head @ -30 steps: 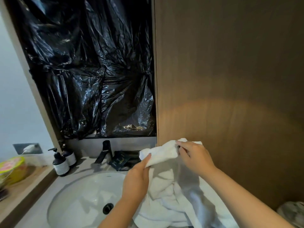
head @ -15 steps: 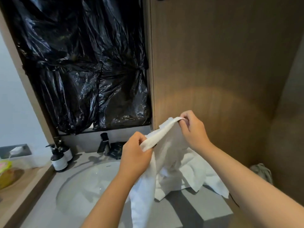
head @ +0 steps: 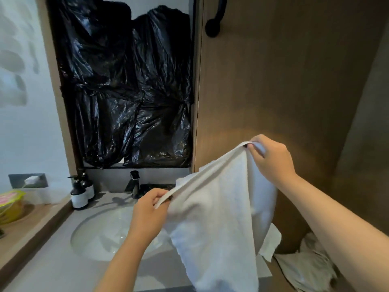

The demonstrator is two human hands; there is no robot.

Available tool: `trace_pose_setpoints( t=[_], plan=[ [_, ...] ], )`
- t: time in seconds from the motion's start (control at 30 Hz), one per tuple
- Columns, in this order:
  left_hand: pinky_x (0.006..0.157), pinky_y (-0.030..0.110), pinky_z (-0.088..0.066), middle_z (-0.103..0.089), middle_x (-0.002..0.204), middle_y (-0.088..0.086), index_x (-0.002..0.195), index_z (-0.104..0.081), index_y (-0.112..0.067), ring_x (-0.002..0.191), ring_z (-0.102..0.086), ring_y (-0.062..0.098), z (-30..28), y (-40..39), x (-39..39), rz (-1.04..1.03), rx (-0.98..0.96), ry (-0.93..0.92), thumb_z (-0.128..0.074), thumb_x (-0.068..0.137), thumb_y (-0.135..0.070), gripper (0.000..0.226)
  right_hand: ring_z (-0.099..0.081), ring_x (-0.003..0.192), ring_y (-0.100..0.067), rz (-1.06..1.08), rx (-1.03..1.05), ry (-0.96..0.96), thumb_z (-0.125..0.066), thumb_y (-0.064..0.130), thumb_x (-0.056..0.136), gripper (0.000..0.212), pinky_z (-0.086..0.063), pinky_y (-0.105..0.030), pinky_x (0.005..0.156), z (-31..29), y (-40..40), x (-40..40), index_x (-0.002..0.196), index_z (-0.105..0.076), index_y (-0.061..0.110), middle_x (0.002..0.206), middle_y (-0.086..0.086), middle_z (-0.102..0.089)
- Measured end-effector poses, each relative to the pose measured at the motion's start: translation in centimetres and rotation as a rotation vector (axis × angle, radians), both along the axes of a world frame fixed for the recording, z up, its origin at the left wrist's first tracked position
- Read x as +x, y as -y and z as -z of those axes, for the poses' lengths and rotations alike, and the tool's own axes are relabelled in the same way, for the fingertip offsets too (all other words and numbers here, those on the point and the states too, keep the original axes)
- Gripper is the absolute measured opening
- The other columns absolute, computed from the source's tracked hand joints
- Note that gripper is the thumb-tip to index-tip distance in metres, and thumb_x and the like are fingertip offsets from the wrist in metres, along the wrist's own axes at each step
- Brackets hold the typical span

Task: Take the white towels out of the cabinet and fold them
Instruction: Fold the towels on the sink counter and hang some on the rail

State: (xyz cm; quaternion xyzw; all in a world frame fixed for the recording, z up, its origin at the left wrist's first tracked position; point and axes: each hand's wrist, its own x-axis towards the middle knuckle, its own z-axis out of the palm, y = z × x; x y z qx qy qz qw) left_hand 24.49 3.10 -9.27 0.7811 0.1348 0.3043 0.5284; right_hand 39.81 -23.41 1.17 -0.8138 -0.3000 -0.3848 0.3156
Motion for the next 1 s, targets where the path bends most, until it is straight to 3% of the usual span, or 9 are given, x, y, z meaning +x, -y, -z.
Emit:
trace_pose_setpoints(
  t=[0.13,0.3,0.43,0.53,0.63,0.7,0.77,0.9,1.0],
  plan=[
    [0.061,0.030,-0.047,-0.070,0.076,-0.002,0.086,-0.071,-0.030,0.069,-0.060,0.015,0.3,4.0,-1.2,-0.103,-0.355,0.096,-0.061,0.095,-0.036,0.015,-0.060,0.074,-0.011,0.031,0.028,-0.193,-0.054,0.037,0.098,0.015,-0.050,-0.027,0.062,-0.5,4.3,-1.3,0.090,-0.059,0.026,0.080,0.010,-0.062],
    [0.062,0.030,-0.050,-0.073,0.085,-0.003,0.090,-0.070,-0.027,0.078,-0.067,0.013,0.2,9.7,-4.1,-0.134,-0.478,0.132,-0.055,0.098,-0.042,0.023,-0.054,0.066,-0.003,-0.163,-0.051,-0.443,-0.056,0.034,0.097,0.028,-0.037,-0.013,0.054,1.6,8.1,-5.5,0.072,-0.060,0.022,0.068,0.008,-0.058],
    [0.059,0.028,-0.052,-0.071,0.082,-0.011,0.084,-0.067,-0.039,0.074,-0.067,0.009,-0.2,13.5,-7.7,-0.046,-0.376,0.153,-0.066,0.091,-0.036,0.007,-0.044,0.057,-0.002,-0.334,-0.064,-0.616,-0.059,0.029,0.097,0.031,-0.034,-0.012,0.052,4.1,10.4,-9.8,0.068,-0.059,0.016,0.064,0.012,-0.053],
    [0.075,0.031,-0.056,-0.072,0.096,-0.015,0.103,-0.063,-0.047,0.092,-0.068,0.006,-0.3,16.8,-9.4,0.078,-0.211,0.127,-0.072,0.075,-0.041,0.030,-0.040,0.061,-0.007,-0.397,-0.109,-0.664,-0.058,0.033,0.097,0.036,-0.030,-0.019,0.055,5.1,11.2,-13.0,0.076,-0.057,0.004,0.069,-0.003,-0.050],
    [0.088,0.013,-0.047,-0.068,0.106,-0.030,0.109,-0.062,-0.049,0.105,-0.059,-0.011,-0.1,19.9,-9.8,0.264,0.007,0.026,-0.069,0.072,-0.045,0.038,-0.042,0.063,-0.015,-0.425,-0.113,-0.664,-0.059,0.033,0.096,0.036,-0.033,-0.026,0.059,5.9,11.3,-15.9,0.078,-0.059,0.002,0.073,-0.017,-0.053],
    [0.086,0.016,-0.047,-0.067,0.101,-0.032,0.097,-0.064,-0.049,0.101,-0.059,-0.010,0.3,21.3,-9.7,0.367,0.095,-0.054,-0.067,0.077,-0.040,0.023,-0.046,0.065,-0.024,-0.428,-0.083,-0.673,-0.062,0.030,0.094,0.031,-0.035,-0.029,0.061,6.4,11.5,-17.4,0.077,-0.061,0.004,0.074,-0.017,-0.057],
    [0.077,0.024,-0.047,-0.066,0.087,-0.023,0.086,-0.062,-0.037,0.089,-0.060,-0.004,1.0,21.9,-9.4,0.387,0.136,-0.059,-0.065,0.086,-0.026,0.012,-0.043,0.061,-0.017,-0.433,-0.049,-0.699,-0.065,0.027,0.092,0.027,-0.034,-0.027,0.059,7.0,11.9,-18.4,0.074,-0.061,0.008,0.065,-0.004,-0.054],
    [0.058,0.017,-0.036,-0.063,0.075,-0.019,0.082,-0.058,-0.032,0.072,-0.055,0.002,1.8,21.1,-9.2,0.307,0.154,-0.073,-0.059,0.088,-0.015,0.018,-0.039,0.061,-0.009,-0.394,-0.008,-0.791,-0.067,0.029,0.092,0.032,-0.031,-0.030,0.059,8.7,13.1,-18.8,0.071,-0.055,0.008,0.066,0.000,-0.048],
    [0.058,0.012,-0.038,-0.064,0.080,-0.022,0.081,-0.059,-0.033,0.077,-0.056,-0.001,2.3,19.5,-9.1,0.196,0.119,-0.076,-0.057,0.087,-0.013,0.021,-0.041,0.063,-0.010,-0.327,-0.067,-0.846,-0.071,0.036,0.088,0.038,-0.031,-0.031,0.061,10.2,13.7,-18.7,0.069,-0.053,0.008,0.067,0.001,-0.048]
  ],
)
